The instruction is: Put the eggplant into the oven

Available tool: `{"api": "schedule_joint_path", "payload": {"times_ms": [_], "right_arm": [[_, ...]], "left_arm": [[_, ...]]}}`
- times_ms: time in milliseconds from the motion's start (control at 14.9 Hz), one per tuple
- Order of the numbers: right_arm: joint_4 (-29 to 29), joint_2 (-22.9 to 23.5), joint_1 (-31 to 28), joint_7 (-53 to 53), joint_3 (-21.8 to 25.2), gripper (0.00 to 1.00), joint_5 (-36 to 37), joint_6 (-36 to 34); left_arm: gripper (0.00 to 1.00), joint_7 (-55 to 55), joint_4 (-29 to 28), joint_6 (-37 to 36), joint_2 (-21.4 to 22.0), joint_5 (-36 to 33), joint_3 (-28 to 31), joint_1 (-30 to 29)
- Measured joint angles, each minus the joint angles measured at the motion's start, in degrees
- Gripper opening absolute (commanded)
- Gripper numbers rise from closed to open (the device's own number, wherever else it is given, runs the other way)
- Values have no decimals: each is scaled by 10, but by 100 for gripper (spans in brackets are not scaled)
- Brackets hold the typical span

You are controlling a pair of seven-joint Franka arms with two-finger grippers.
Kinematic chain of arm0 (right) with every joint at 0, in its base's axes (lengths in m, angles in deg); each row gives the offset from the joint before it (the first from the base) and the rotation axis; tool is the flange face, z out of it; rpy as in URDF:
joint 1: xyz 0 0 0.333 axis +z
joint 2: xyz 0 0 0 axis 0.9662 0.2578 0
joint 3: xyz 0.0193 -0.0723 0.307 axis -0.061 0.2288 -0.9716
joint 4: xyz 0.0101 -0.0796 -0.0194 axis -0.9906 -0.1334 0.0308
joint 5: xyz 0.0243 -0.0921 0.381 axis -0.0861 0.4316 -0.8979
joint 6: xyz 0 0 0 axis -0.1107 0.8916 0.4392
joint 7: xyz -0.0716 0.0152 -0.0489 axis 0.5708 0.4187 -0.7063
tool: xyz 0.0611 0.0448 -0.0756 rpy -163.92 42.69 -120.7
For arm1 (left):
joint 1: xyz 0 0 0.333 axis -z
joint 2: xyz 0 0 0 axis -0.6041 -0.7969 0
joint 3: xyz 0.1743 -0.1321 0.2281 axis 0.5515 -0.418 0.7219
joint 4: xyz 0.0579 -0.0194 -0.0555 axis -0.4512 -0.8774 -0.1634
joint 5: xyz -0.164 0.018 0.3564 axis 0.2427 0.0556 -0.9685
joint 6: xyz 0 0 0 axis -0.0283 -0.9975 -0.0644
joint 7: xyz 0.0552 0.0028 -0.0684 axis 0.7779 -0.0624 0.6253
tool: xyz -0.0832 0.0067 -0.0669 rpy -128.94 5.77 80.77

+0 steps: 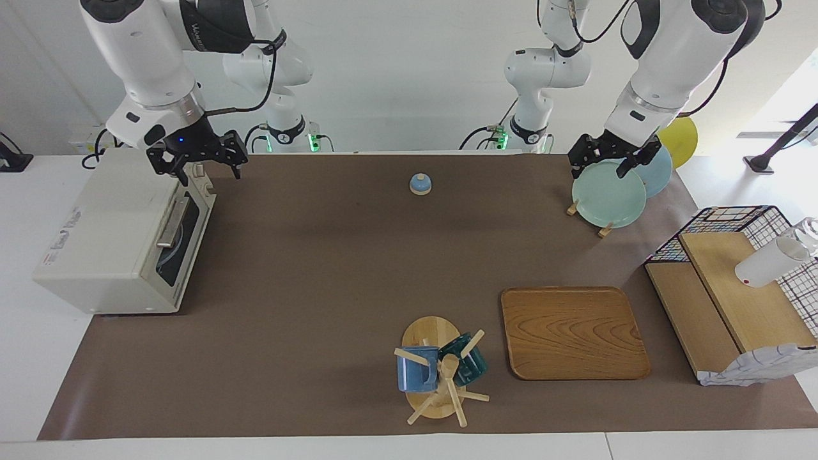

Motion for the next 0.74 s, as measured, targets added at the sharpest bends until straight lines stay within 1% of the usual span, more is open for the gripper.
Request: {"api": "schedule_joint_path", "payload": {"times_ms": [402, 736], "right_arm": [[-18, -18, 1, 0, 2, 100, 0, 5], [-22, -18, 0, 0, 2, 100, 0, 10]], "left_arm": [[100, 0, 0, 0, 0, 0, 0, 0], [100, 0, 0, 0, 0, 0, 0, 0]]}}
